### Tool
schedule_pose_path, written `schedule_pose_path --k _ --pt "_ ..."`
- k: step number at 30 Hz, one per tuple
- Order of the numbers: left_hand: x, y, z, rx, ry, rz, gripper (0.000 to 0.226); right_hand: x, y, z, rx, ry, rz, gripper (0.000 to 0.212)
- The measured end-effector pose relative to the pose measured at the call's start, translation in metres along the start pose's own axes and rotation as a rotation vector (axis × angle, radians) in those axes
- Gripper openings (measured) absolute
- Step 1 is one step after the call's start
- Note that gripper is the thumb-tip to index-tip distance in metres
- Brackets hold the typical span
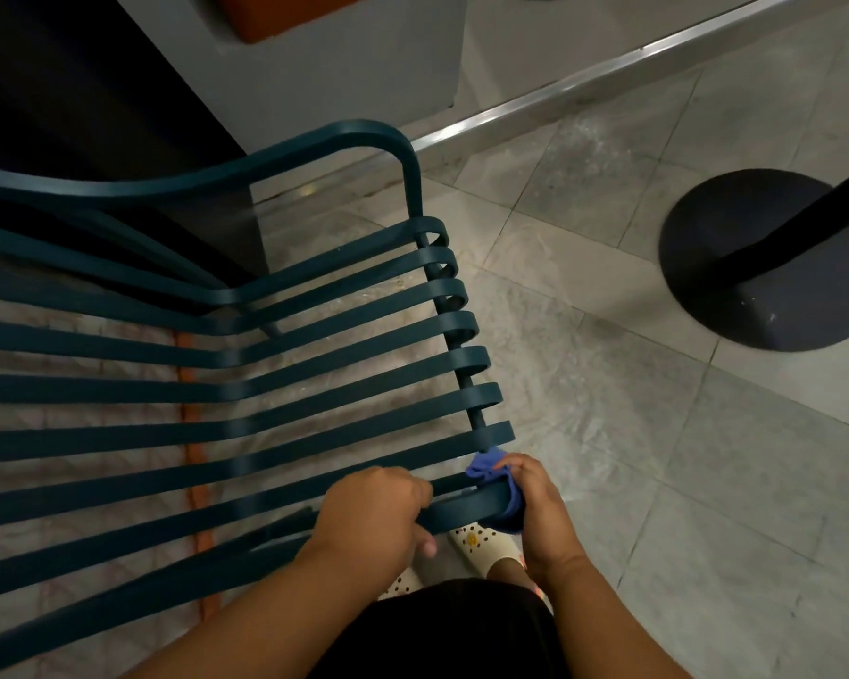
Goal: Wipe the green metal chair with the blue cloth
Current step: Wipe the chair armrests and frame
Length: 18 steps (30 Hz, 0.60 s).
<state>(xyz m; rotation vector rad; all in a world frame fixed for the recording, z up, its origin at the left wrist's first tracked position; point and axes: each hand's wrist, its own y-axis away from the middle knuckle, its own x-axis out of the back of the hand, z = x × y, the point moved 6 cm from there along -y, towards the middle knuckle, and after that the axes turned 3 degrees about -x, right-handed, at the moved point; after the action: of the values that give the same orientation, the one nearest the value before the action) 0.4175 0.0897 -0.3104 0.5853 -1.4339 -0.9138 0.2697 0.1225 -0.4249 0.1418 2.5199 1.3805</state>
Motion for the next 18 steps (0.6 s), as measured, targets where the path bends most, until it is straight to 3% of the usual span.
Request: schedule_pose_path --k 6,18 --pt "0.004 -0.005 0.0 0.004 0.01 -0.104 0.045 0.011 -0.038 0.013 -0.293 0.092 -0.005 0.026" --pt "0.009 0.0 0.004 0.002 -0.015 0.034 0.037 0.004 -0.022 -0.008 -0.269 0.129 -0.017 0.021"
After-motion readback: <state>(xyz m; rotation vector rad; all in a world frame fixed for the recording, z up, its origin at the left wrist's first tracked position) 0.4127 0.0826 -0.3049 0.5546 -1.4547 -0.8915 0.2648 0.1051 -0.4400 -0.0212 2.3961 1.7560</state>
